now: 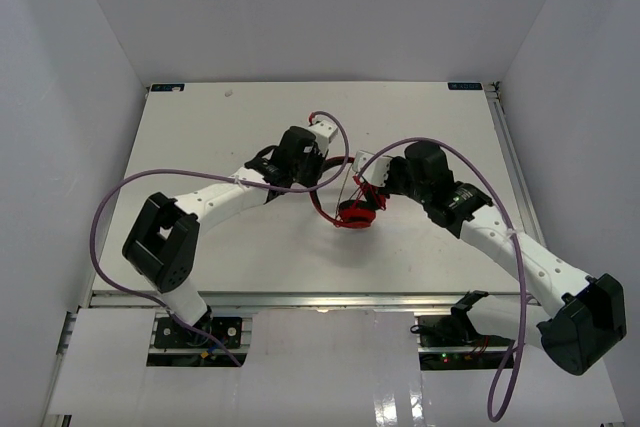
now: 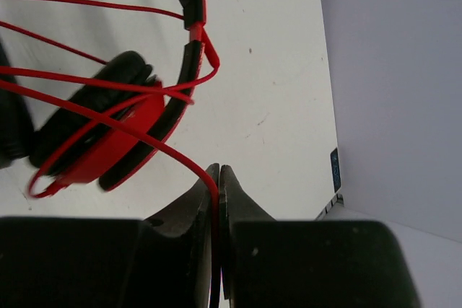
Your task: Wrap the headphones
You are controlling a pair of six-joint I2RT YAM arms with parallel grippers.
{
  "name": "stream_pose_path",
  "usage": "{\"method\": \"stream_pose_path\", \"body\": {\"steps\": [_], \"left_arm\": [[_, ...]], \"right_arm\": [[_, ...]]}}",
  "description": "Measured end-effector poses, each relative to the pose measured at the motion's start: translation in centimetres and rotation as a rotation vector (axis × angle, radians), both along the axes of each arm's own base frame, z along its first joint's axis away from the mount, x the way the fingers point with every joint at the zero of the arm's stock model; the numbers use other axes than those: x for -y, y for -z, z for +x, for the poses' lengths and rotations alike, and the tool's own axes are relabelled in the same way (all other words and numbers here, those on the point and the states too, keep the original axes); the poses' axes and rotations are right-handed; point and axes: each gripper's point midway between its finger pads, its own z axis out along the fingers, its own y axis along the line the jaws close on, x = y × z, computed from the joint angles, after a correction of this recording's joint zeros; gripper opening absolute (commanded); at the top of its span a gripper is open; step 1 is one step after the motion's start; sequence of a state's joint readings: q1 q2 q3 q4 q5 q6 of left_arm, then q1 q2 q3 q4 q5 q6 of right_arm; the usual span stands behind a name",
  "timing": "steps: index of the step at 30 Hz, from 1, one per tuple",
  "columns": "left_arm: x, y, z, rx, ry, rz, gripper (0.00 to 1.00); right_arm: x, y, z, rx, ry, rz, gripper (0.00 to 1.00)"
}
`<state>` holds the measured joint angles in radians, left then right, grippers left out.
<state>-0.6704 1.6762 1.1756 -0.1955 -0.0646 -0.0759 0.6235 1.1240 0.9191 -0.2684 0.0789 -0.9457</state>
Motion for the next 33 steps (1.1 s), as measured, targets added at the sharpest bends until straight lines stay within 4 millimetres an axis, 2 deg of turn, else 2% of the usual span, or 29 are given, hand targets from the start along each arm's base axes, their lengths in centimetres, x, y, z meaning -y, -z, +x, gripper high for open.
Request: {"method": "stream_pose_path", "body": {"steps": [3,7,12,14,19,23,29,33], "left_arm": [[1.2,-0.6,-2.0,-0.025,0.12,-0.052,0.0],[2.2,-2.5,-4.1,-0.018,0.23,-0.133,0.0],[2.6,-5.8,-5.7,0.035,0.307,-0.21,0.0],[2.6,-6.4,-6.1,0.042,0.324,-0.223,0.0],[2.7,-6.6,-6.5,0.035,0.323,-0.244,0.0],[2.5,-6.9,-6.5,0.035,0.297,-0.259,0.0],[2.0,-9.4,-6.4,0.076,0.244,-0.311,0.0],[1.8,-10.8,-6.2,0.108,0.221,-0.339,0.0]], "right_arm": [[0.4,0.5,0.6,0.02,0.022,0.001,0.1],[0.7,0.4,1.6,0.007,0.044,0.071,0.13],[0.8,1.1,2.0,-0.072,0.047,0.18,0.17],[1.0,1.3,2.0,-0.112,0.051,0.232,0.18],[0.4,1.7,1.4,-0.227,0.021,0.362,0.22],[-1.1,1.7,0.0,-0.332,-0.048,0.467,0.24],[-3.3,1.2,-2.4,-0.474,-0.16,0.583,0.24],[-4.1,0.7,-3.1,-0.529,-0.205,0.638,0.27]]}}
